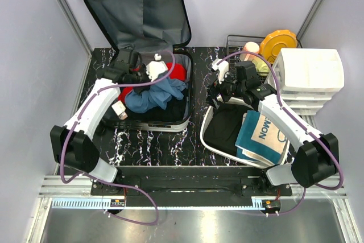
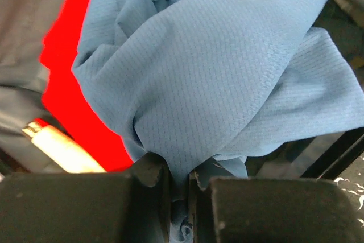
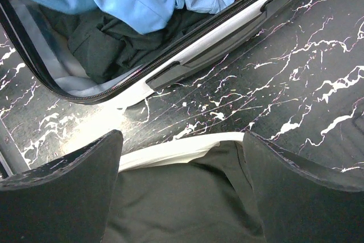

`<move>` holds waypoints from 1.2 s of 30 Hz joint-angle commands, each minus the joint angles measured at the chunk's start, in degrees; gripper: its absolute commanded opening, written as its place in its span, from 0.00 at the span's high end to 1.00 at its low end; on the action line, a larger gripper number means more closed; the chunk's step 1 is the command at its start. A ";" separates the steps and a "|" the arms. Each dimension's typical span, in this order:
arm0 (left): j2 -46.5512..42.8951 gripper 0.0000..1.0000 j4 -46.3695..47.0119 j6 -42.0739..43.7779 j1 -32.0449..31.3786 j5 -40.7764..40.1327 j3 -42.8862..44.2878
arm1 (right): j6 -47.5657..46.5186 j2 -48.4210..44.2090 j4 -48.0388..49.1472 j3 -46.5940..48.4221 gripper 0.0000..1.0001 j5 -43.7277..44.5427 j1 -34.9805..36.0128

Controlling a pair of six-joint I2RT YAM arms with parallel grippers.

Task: Open, take out, and arrange the luggage

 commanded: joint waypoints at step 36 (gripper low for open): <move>2.32 1.00 5.66 4.63 -7.02 -3.39 -9.15 | -1.44 -3.83 -1.92 -0.30 0.05 5.79 -0.13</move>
